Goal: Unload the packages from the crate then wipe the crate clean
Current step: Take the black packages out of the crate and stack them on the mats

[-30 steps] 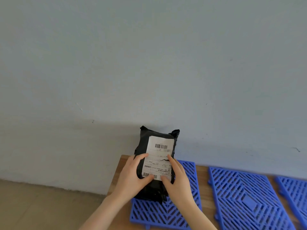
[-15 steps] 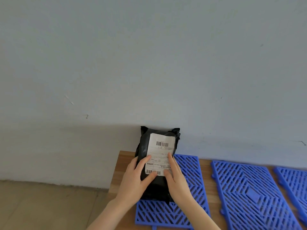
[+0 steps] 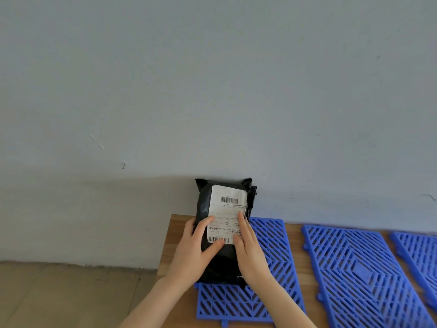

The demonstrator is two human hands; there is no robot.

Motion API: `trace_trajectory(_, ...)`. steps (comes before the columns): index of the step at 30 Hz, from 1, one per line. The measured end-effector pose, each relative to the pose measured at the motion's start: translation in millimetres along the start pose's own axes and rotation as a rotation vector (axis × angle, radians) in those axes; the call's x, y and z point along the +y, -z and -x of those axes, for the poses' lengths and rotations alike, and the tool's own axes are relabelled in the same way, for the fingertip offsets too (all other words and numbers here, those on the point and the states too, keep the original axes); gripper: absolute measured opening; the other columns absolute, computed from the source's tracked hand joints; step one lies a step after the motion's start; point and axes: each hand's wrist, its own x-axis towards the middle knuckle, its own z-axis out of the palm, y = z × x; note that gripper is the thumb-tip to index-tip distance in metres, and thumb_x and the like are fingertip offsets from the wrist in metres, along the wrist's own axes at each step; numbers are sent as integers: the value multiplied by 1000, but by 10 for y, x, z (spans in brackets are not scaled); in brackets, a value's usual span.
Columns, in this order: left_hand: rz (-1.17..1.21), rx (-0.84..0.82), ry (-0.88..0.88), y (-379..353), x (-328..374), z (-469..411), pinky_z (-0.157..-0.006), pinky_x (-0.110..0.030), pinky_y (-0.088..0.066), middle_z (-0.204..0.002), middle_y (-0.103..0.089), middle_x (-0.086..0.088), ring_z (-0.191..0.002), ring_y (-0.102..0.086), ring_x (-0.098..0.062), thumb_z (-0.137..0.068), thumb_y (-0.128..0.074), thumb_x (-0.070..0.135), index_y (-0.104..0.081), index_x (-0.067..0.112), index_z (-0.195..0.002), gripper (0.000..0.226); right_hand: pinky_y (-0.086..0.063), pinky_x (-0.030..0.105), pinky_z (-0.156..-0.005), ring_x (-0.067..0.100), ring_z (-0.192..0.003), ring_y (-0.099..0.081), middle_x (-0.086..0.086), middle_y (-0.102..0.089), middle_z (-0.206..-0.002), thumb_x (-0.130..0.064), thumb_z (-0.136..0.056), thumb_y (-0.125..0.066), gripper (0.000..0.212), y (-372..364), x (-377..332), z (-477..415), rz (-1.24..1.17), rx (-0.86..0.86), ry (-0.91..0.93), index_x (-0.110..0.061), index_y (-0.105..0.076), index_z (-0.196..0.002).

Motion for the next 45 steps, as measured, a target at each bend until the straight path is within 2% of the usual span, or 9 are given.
trace_trajectory(8, -85, 116, -43, 127, 85, 109, -112, -34, -34, -156, -16, 5, -144, -20, -13, -87, -58, 54, -35, 41, -142, 61, -31, -7, -78, 3, -135, -25, -9, -8, -158, -30, -101, -44, 54, 187, -133, 116, 109, 3, 32, -41, -21, -149)
trace_trajectory(13, -103, 316, -104, 225, 437, 276, -102, -25, -37, -148, -30, 5, -130, -31, -3, -89, -63, 42, -49, 32, -132, 47, -32, 18, -99, 9, -140, -25, -11, -5, -159, -35, -99, -45, 50, 532, -253, 364, 178, 66, 81, -39, -28, -146)
trace_trajectory(16, -89, 356, -181, 140, 757, 372, -99, -24, -38, -137, -43, 5, -123, -42, -7, -90, -66, 28, -56, 24, -126, 38, -31, 17, -96, 6, -135, -28, -13, -8, -157, -33, -100, -45, 45, 870, -269, 579, 177, 107, 110, -39, -34, -143)
trace_trajectory(20, -71, 250, -309, -225, 1268, 586, -97, -14, -37, -124, -47, 14, -115, -45, 0, -93, -62, 25, -54, 26, -126, 34, -40, 23, -101, 10, -136, -34, -14, -14, -155, -33, -99, -48, 39, 1428, -220, 976, 144, 188, 142, -40, -41, -136)
trace_trajectory(23, -55, 138, -362, -639, 1698, 804, -92, -11, -36, -122, -48, 18, -111, -46, 6, -95, -59, 27, -51, 29, -129, 36, -44, 13, -91, 4, -113, -51, -12, -23, -149, -27, -98, -50, 36, 1917, -111, 1395, 152, 294, 165, -33, -48, -133)
trace_trajectory(27, -24, -20, -441, -1292, 2273, 1177, -96, -22, -44, -120, -50, 19, -111, -49, 5, -96, -58, 31, -44, 39, -128, 36, -45, 33, -101, 10, -127, -44, -10, -28, -148, -29, -97, -53, 32, 2578, 185, 1993, 160, 402, 174, -37, -51, -128)
trace_trajectory(35, 29, -201, -571, -2517, 3223, 1868, -95, -16, -39, -116, -47, 28, -111, -45, 15, -93, -62, 29, -45, 46, -123, 39, -43, 30, -102, 4, -119, -48, -14, -38, -138, -24, -96, -54, 29, 3700, 937, 3182, 168, 590, 44, -30, -57, -125)
trace_trajectory(41, 37, -378, -634, -3270, 3664, 2108, -96, -18, -41, -117, -50, 24, -112, -46, 12, -91, -63, 26, -48, 42, -125, 41, -39, 7, -89, -1, -115, -48, -18, -42, -131, -24, -96, -54, 29, 4236, 1399, 3751, 166, 702, -40, -31, -58, -123)
trace_trajectory(45, 40, -487, -644, -3735, 3910, 2110, -94, -18, -41, -116, -48, 27, -112, -42, 15, -91, -62, 29, -42, 52, -121, 43, -41, 18, -98, 0, -118, -46, -19, -42, -130, -23, -96, -53, 30, 4559, 1649, 3900, 170, 758, -103, -31, -56, -125)
